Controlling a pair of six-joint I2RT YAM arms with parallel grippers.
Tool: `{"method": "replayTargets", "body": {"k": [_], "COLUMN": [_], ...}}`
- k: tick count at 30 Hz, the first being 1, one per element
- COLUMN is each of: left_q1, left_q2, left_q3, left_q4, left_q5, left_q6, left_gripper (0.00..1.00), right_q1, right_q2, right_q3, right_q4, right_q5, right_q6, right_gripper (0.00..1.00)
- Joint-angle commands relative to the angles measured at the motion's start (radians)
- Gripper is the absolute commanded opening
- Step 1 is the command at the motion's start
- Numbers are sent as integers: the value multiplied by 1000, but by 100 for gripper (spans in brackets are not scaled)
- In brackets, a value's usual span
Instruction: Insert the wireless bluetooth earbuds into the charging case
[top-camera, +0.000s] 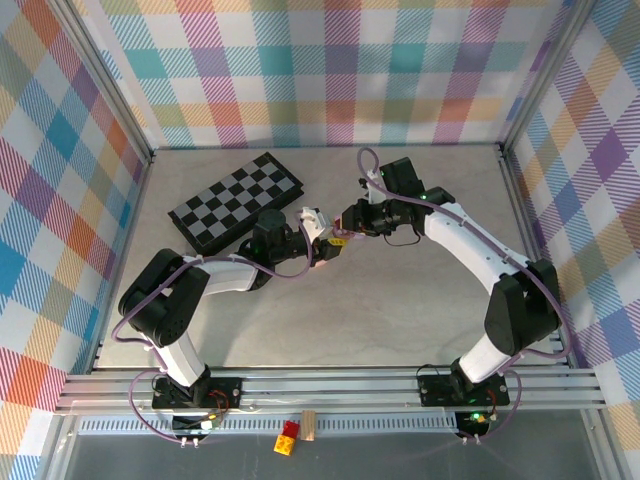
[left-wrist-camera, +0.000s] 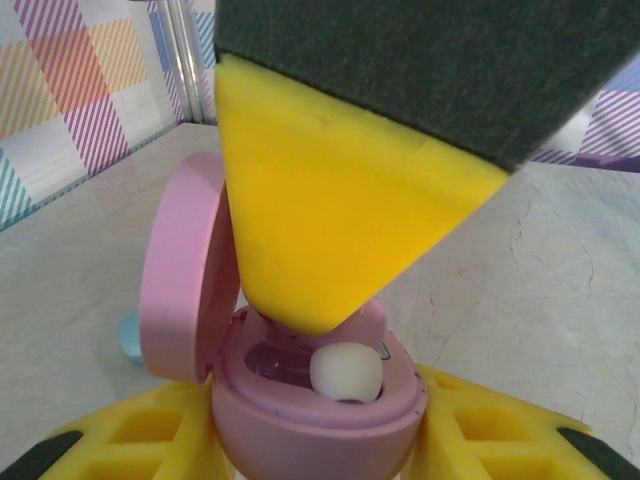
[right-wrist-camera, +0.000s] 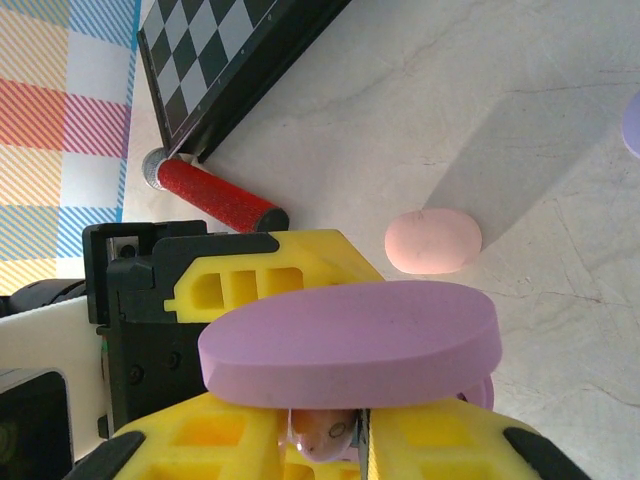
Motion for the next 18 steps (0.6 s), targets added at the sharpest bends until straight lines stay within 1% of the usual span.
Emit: {"method": "replayTargets", "body": {"k": [1,3,5,10,16,18], "left_q1": [7,7,7,7,15,15], "left_q2": [-5,-6,-5,-2,-6,-13], "left_q3": [17,17,18,18,2,2], "left_q4": [34,30,27,39,80,70], "left_q5": [29,29,27,32,34,41], "left_q6": [6,8,9,1,-22,-19], "left_gripper": [39,39,39,39,39,39], "right_q1": [9,9,9,9,7,3], "right_q2": [8,2,-9,-24,-140,-175], "right_q3": [36,34,31,27,-10,-9], "right_q4": [-35,-32,-25,-11,-4,-12], "right_q5": [13,12,4,-59,-88,-66], "right_q6": [-20,-23,-23,-37,-128,-145], "right_gripper": [25,29,31,37,50,53]}}
